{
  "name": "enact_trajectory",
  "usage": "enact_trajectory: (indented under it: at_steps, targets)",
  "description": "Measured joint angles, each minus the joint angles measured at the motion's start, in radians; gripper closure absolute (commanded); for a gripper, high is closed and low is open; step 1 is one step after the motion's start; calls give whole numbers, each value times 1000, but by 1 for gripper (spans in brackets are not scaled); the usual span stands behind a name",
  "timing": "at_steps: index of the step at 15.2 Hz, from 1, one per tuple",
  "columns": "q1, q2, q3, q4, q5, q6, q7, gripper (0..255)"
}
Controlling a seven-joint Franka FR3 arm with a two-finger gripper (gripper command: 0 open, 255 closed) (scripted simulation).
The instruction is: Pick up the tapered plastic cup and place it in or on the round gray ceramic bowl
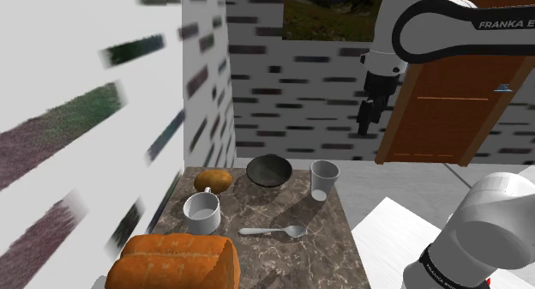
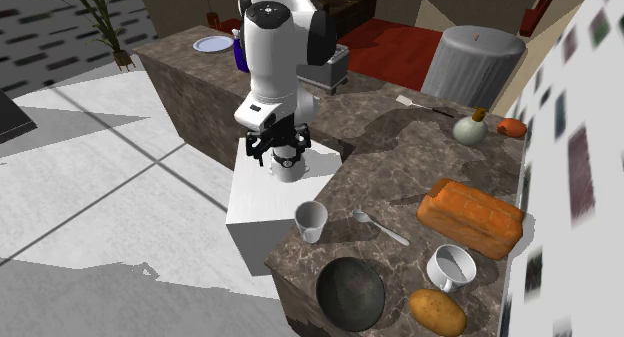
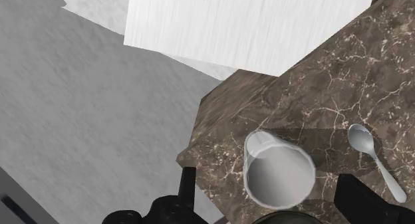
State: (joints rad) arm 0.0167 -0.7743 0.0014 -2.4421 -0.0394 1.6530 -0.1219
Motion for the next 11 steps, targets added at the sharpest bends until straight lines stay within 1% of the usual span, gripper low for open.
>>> enact_trajectory:
  at_steps: [2,6,11]
  targets:
    - [2,10,-1,-3,4,11,-1,0]
    - [11,83,-23,-64,26,128,-23,0]
    - [33,260,-45,-77,71,294,-57,0]
